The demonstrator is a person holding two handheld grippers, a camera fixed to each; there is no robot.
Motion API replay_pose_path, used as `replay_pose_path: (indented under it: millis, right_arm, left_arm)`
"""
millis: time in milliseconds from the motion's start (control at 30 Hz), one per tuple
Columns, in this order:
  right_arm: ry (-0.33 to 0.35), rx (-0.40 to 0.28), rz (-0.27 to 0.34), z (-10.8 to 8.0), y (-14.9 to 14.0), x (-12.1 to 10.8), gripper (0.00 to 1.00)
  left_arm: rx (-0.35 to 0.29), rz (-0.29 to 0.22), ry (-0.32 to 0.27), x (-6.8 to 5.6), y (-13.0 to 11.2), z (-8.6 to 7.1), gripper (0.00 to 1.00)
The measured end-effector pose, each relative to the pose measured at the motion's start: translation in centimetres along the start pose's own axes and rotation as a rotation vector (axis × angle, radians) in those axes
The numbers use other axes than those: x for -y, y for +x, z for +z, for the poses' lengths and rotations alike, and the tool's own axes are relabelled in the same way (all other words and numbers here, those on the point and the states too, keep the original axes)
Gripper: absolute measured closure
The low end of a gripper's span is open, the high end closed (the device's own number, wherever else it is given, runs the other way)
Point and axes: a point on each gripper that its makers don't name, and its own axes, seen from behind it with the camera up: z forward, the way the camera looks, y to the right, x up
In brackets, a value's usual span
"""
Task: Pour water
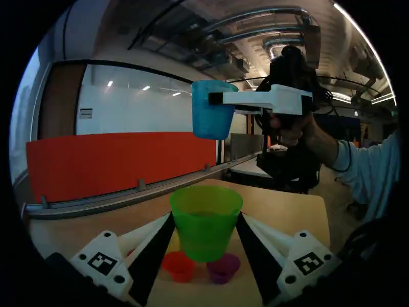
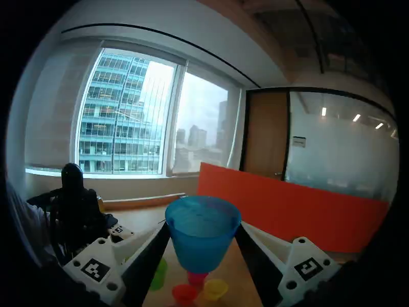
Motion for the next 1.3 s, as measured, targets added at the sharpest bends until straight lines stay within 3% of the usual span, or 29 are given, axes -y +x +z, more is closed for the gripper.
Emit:
replay_pose_path:
  millis: [600,1300]
  right_arm:
    - [-0.048,0.034,0.007,-2.2,-2.6,-2.5,0.10]
    - [-0.070,0.108,0.007,-5.2,-8.5,-3.8,0.10]
  left_arm:
    - [0.023,0.005,0.087,3.8,-0.9,-2.5,0.17]
    - [0.126,0.035,0.117,5.1,-3.9,-3.9,0.17]
